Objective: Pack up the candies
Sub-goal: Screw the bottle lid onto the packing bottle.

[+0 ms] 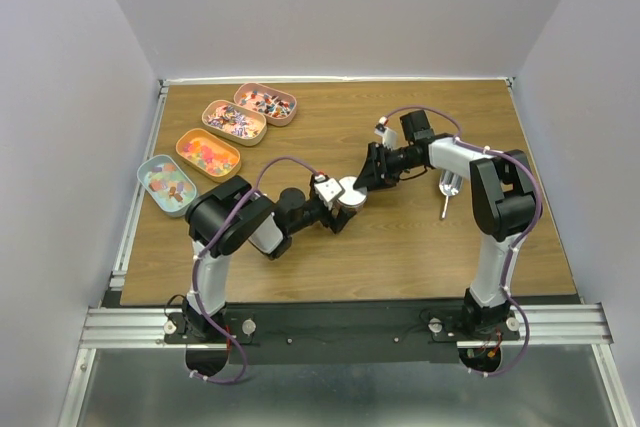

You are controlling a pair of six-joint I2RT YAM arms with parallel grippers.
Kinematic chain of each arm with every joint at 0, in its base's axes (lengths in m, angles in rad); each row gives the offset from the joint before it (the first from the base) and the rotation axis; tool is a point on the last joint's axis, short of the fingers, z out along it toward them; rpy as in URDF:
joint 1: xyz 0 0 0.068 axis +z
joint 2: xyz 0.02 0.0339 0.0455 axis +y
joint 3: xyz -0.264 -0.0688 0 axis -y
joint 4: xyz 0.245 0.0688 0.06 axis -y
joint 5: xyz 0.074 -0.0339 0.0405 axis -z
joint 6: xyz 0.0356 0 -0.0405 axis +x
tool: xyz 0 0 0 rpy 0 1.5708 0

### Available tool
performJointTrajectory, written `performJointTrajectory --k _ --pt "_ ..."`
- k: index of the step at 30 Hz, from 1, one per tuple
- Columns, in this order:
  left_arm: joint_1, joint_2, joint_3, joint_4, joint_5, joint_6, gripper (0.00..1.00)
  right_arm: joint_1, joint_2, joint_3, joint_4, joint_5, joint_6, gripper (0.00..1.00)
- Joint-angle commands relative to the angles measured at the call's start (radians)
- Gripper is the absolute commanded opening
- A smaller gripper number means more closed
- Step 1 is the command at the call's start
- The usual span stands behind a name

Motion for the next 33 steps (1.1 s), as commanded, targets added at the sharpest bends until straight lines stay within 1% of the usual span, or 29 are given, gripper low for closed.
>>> performJointTrajectory --k 1,7,13,19,22,23,25,26,28,30,32,33 --pt "-0.010 0.032 -0.002 0.201 -0.005 -0.001 0.94 0.013 0.001 -0.024 0.002 -0.040 0.008 0.61" --pt "-0.010 0.043 -0.025 0.264 0.005 -0.004 0.97 0.025 0.010 -0.027 0.008 -0.079 0.016 0.61" --pt "-0.013 0.055 -0.062 0.350 -0.019 -0.013 0.97 0.045 0.013 -0.029 0.011 -0.076 0.020 0.61" --pt "-0.021 0.058 -0.085 0.402 -0.033 -0.001 0.90 0.049 0.013 -0.033 0.014 -0.063 0.023 0.61" --pt "-0.026 0.061 -0.096 0.430 -0.039 -0.001 0.89 0.049 0.014 -0.038 0.013 -0.063 0.023 0.61" --pt "-0.026 0.063 -0.100 0.439 -0.045 0.001 0.86 0.049 0.013 -0.040 0.013 -0.061 0.023 0.61" --pt "-0.026 0.064 -0.108 0.464 -0.047 -0.002 0.86 0.047 0.011 -0.043 0.013 -0.055 0.023 0.61" --pt "-0.026 0.069 -0.108 0.467 -0.048 -0.002 0.84 0.049 0.010 -0.044 0.013 -0.052 0.023 0.62" --pt "-0.026 0.069 -0.108 0.468 -0.047 -0.002 0.77 0.049 -0.004 -0.046 0.011 -0.032 0.022 0.64" --pt "-0.024 0.069 -0.108 0.467 -0.047 -0.001 0.75 0.049 -0.016 -0.044 0.011 -0.015 0.017 0.66" --pt "-0.024 0.069 -0.108 0.467 -0.042 -0.001 0.71 0.049 -0.034 -0.043 0.008 0.000 0.016 0.66" --pt "-0.024 0.069 -0.110 0.465 -0.042 -0.001 0.70 0.049 -0.042 -0.043 0.007 0.014 0.008 0.66"
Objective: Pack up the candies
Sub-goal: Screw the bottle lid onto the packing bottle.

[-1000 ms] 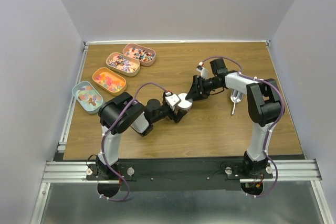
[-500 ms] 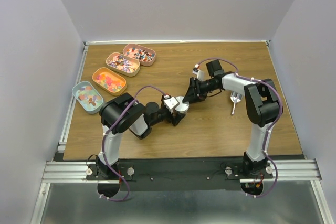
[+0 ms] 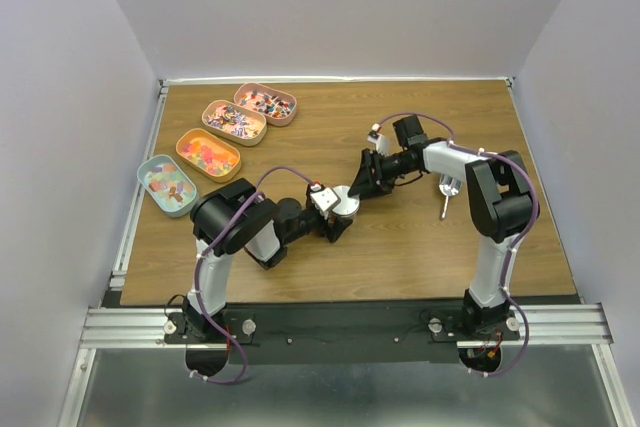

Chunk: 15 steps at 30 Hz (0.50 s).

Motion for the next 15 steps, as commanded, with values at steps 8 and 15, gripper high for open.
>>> performJointTrajectory --k 8,15 --pt "-0.006 0.032 -0.020 0.339 -0.020 0.017 0.69 0.008 -0.099 0.024 -0.041 0.158 -0.048 0.65" --pt "-0.005 0.026 -0.005 0.284 -0.018 0.023 0.69 0.008 -0.105 0.067 -0.052 0.140 -0.069 0.48"
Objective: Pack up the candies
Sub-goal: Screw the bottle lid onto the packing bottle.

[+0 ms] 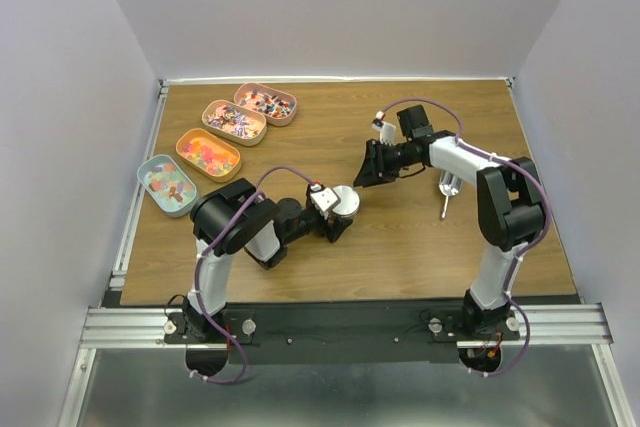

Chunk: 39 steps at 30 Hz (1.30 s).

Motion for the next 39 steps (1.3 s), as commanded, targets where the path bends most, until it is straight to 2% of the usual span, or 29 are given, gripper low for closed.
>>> performJointTrajectory --k 1,3,4,5,15,26,33,39 --pt "-0.005 0.024 -0.004 0.279 -0.020 0.023 0.69 0.007 -0.015 0.049 -0.021 -0.048 -0.043 0.42" --pt "-0.005 0.022 0.000 0.268 -0.017 0.026 0.69 0.008 0.001 0.052 -0.023 -0.071 -0.044 0.35" --pt "-0.006 0.021 0.000 0.263 -0.017 0.026 0.69 0.010 0.002 0.052 -0.023 -0.079 -0.046 0.28" --pt "-0.005 0.019 0.003 0.260 -0.017 0.027 0.69 0.010 0.002 0.052 -0.023 -0.080 -0.049 0.26" --pt "-0.006 0.013 0.006 0.239 -0.017 0.029 0.69 0.033 0.030 0.060 -0.023 -0.064 -0.063 0.25" --pt "-0.005 0.009 0.010 0.227 -0.015 0.032 0.69 0.079 0.024 0.059 -0.039 0.108 -0.084 0.26" --pt "-0.005 0.006 0.021 0.201 -0.017 0.031 0.69 0.116 0.013 0.075 -0.116 0.205 -0.124 0.26" --pt "-0.005 0.003 0.030 0.174 -0.018 0.031 0.69 0.134 -0.019 0.043 -0.147 0.269 -0.129 0.22"
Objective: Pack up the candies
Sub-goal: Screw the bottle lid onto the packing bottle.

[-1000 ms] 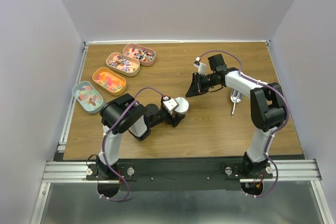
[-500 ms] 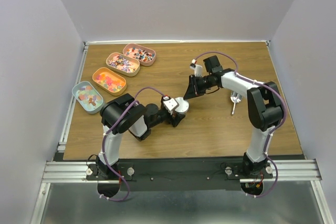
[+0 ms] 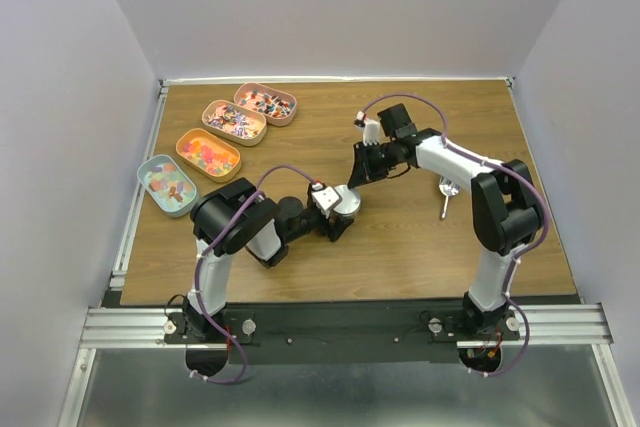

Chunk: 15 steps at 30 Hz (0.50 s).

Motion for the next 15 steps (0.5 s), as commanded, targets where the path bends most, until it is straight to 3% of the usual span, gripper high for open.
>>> performJointTrajectory --k 1,15 --pt "-0.006 -0.001 0.015 0.186 -0.020 0.029 0.69 0.026 -0.032 -0.035 -0.107 0.130 -0.034 0.21" --pt "-0.005 -0.002 0.022 0.165 -0.034 0.029 0.69 0.088 -0.178 -0.233 -0.137 0.135 0.130 0.18"
